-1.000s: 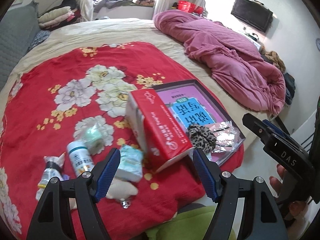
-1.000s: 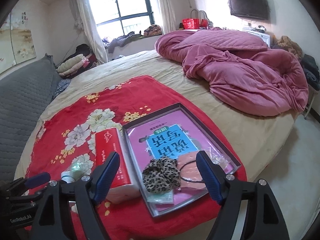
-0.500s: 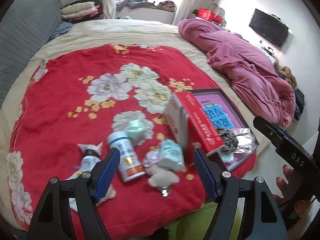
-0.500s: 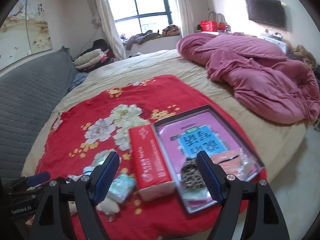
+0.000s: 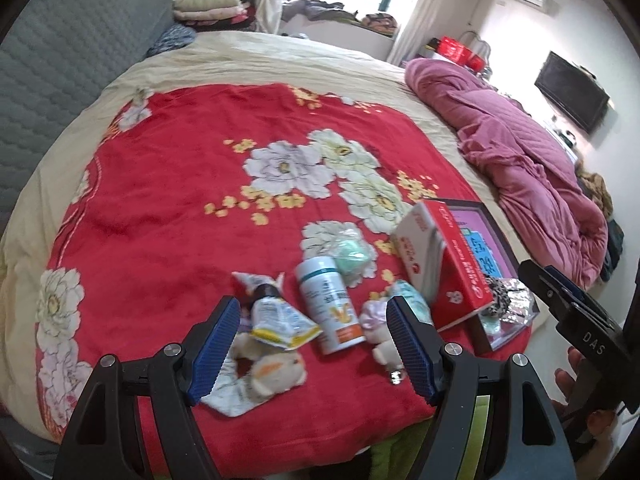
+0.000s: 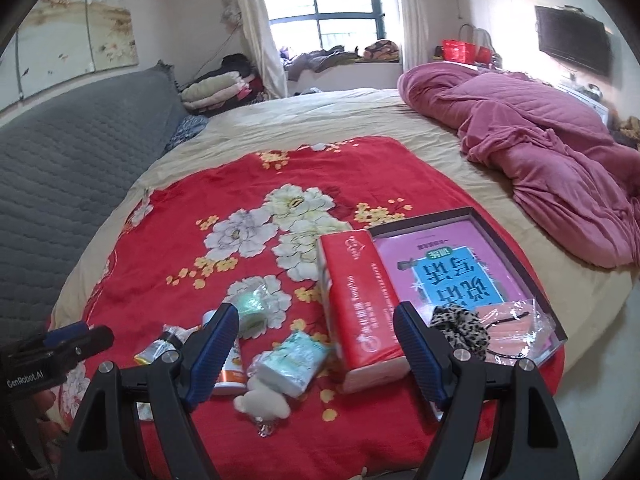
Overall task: Organize soft objects
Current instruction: 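Move both tools back from the tray toward the items on the blanket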
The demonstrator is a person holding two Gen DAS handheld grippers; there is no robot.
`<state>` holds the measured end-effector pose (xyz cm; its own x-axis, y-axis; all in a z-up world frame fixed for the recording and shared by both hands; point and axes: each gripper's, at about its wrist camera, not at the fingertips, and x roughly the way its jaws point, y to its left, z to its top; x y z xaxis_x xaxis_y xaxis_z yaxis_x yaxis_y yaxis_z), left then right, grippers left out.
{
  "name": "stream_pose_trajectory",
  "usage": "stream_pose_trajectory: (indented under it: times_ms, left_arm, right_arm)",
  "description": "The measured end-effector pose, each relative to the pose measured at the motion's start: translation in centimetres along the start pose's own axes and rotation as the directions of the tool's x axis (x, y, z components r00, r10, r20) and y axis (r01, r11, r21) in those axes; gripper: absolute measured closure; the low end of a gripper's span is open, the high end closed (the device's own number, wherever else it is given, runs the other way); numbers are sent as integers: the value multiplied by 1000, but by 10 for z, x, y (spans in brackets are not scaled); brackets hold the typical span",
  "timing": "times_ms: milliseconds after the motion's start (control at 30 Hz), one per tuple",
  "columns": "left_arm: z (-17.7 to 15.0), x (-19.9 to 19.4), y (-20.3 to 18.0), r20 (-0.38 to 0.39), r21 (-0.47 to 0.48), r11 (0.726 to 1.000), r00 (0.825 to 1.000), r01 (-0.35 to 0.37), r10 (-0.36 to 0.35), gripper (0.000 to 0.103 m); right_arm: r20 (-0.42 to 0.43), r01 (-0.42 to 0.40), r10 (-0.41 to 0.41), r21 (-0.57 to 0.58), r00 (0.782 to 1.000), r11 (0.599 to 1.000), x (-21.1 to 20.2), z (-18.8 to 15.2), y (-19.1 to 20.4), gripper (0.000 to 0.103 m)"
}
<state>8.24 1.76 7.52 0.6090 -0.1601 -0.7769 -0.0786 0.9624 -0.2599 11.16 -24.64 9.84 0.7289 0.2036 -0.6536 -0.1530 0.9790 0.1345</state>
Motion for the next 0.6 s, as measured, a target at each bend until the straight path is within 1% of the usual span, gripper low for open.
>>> stream_pose_trajectory:
  times_ms: [333,500,600]
  left_arm:
    - [-14,1,48,-14,-71,997,999,-31,30,26]
    - [-24,9,70,-41,-119,992,998,-47,42,26]
    - [-29,15,76,-55,-129,990,997,-55,48,26]
  right_arm:
    - [-41,-26,24,-49,999,998,16,-9,29,24]
    - [-57,-30,26,-76,998,997,23,-14,40,24]
    - [-63,-33,28,-84,998,996,26,-16,42,24]
